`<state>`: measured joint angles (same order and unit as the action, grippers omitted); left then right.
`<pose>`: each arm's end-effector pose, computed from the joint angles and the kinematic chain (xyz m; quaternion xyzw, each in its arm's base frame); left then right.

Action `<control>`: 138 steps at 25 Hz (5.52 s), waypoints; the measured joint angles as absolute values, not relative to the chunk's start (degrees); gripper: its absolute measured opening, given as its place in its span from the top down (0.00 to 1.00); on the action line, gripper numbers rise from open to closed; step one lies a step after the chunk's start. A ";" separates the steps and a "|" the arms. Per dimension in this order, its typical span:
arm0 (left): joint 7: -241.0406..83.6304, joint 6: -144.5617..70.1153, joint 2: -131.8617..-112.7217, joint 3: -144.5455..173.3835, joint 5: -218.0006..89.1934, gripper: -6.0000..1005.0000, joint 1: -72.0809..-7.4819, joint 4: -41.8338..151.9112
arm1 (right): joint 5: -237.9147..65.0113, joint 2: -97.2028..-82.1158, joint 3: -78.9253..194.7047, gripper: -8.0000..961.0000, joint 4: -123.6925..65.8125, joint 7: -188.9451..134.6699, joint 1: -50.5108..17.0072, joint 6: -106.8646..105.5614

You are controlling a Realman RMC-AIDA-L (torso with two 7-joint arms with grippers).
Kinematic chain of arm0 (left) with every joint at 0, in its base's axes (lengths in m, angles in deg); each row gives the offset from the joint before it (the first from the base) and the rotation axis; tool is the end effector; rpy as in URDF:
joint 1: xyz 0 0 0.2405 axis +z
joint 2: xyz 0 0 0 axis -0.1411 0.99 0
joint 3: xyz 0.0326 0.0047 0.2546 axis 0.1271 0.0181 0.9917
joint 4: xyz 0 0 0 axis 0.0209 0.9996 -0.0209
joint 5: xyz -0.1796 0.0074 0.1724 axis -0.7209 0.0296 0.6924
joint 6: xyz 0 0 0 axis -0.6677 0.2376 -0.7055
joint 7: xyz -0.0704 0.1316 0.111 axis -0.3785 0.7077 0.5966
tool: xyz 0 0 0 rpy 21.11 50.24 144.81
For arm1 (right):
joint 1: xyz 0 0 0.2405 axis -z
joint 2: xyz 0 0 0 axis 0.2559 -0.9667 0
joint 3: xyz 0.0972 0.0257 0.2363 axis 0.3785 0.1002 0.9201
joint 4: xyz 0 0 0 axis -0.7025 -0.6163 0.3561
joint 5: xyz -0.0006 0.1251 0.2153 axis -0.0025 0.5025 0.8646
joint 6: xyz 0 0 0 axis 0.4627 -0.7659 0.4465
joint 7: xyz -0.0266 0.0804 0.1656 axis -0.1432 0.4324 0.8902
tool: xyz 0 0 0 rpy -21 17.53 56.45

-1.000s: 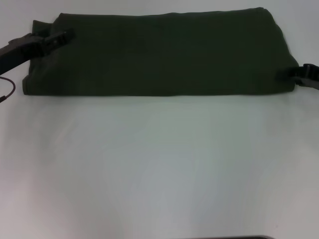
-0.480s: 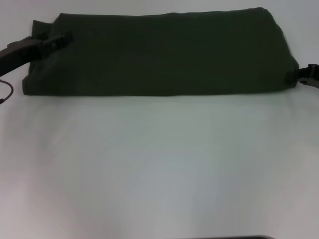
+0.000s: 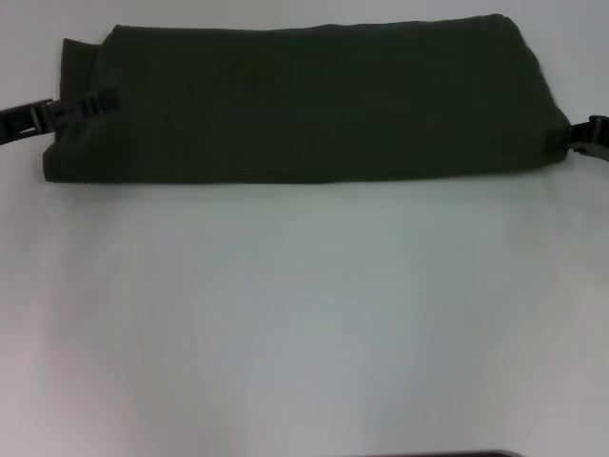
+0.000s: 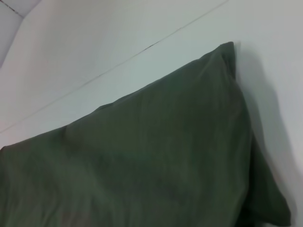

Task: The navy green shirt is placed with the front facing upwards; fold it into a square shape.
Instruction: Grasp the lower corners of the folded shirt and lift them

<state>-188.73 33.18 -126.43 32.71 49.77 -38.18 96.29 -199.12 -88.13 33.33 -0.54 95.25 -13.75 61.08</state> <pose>-0.3381 0.4056 0.0210 -0.7929 -0.5032 -0.2427 0.2433 0.3936 0.3947 0.0218 -0.7144 0.6333 0.1798 0.2371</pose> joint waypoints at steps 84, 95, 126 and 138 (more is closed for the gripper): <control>-196.34 26.45 -125.06 35.88 65.98 0.28 -41.67 96.14 | -198.92 -87.55 34.19 0.98 -0.95 94.28 -14.44 60.42; -196.12 26.56 -124.90 36.28 66.94 0.59 -41.85 95.93 | -198.92 -87.68 34.22 0.98 -0.88 94.15 -14.25 60.46; -191.83 41.50 -124.74 27.40 66.21 0.99 -36.65 100.00 | -198.92 -88.37 38.55 0.98 -0.48 88.19 -9.16 70.03; -191.37 51.32 -124.77 24.42 65.62 0.99 -32.68 103.42 | -198.92 -87.53 43.68 0.98 -0.34 83.28 -2.94 79.82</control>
